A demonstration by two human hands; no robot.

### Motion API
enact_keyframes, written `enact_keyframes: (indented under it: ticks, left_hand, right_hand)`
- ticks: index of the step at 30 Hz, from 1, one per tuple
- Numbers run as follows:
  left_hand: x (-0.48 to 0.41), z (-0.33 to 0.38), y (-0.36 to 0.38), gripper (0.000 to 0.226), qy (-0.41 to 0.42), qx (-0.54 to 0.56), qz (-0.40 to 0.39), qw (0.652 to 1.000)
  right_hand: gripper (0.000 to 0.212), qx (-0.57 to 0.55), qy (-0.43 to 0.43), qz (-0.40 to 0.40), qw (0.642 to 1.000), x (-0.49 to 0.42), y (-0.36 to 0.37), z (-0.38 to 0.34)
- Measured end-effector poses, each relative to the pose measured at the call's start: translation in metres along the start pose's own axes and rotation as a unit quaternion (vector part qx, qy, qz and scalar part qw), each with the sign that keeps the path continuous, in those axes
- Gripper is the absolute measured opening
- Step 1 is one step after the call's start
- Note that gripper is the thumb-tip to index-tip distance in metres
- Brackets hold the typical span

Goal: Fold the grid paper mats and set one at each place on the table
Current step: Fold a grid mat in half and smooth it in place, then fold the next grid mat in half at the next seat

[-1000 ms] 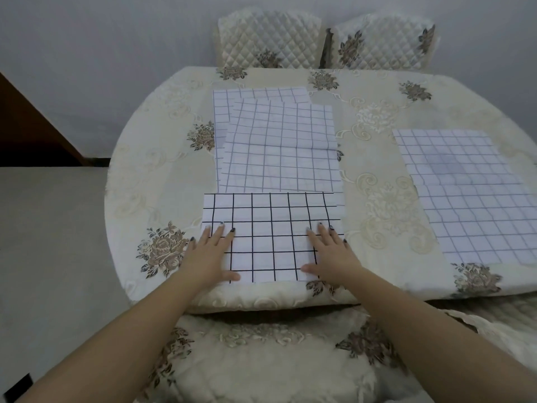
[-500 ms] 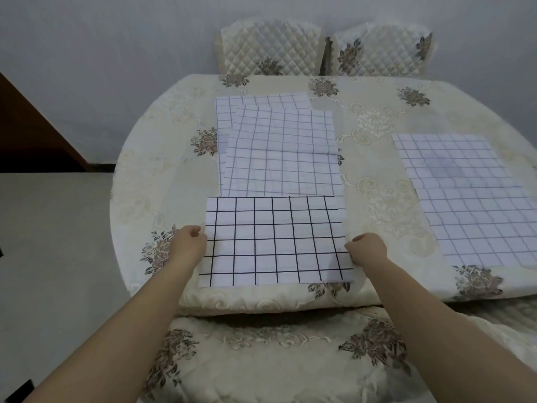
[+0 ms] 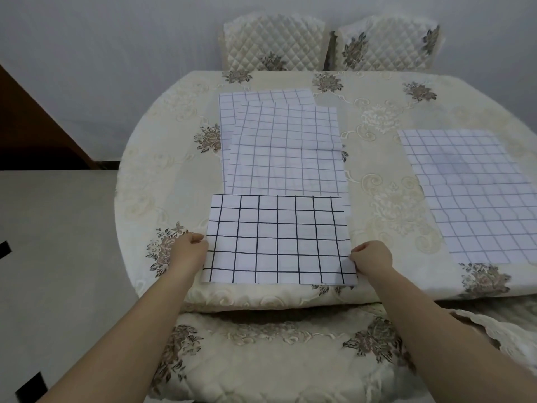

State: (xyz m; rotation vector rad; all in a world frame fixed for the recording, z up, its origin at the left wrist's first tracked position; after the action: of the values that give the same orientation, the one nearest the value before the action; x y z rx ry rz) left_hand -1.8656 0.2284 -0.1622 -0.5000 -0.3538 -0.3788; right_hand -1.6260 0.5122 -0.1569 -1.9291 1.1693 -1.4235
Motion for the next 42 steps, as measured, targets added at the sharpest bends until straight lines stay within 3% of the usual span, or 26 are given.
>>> enact_keyframes:
  ticks: [16, 19, 22, 25, 28, 31, 42]
  left_hand:
    - [0.016, 0.003, 0.001, 0.021, 0.049, -0.112, -0.005, 0.993]
    - [0.024, 0.016, 0.0, 0.026, 0.091, -0.152, 0.033, 0.984]
    - [0.032, 0.033, 0.006, 0.025, 0.126, -0.097, 0.04, 0.987]
    - [0.037, 0.051, 0.021, 0.017, 0.114, 0.012, -0.014, 0.993]
    - [0.045, 0.072, 0.042, 0.019, 0.083, 0.117, -0.07, 0.987]
    - [0.057, 0.091, 0.067, 0.023, 0.081, 0.165, -0.114, 0.976]
    - [0.129, 0.148, 0.166, 0.022, 0.126, 0.154, -0.256, 0.946]
  right_hand:
    - [0.014, -0.011, -0.01, 0.003, 1.0, 0.007, -0.005, -0.002]
    - [0.014, -0.039, -0.015, 0.014, 0.999, 0.012, -0.01, -0.007]
    - [0.026, -0.113, -0.016, 0.007, 0.993, 0.017, -0.015, -0.015]
    - [0.032, -0.236, -0.014, -0.042, 0.971, 0.027, -0.018, -0.023]
    - [0.029, -0.366, -0.006, -0.101, 0.925, 0.042, -0.026, -0.026]
    - [0.031, -0.444, 0.009, -0.123, 0.888, 0.056, -0.037, -0.021]
    - [0.032, -0.565, 0.043, -0.028, 0.823, 0.07, -0.114, 0.055]
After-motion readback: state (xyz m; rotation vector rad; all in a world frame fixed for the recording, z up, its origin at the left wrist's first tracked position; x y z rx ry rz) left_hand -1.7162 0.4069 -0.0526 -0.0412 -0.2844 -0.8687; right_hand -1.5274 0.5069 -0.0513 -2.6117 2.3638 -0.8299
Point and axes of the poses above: each hand's wrist, its own x-axis away from the middle knuckle, its own y-axis out of the palm, z = x × y, the point moved 1 cm from there along -x, towards the middle knuckle, and after that the axes turned 11 degrees about y, right-handed, at the moved point
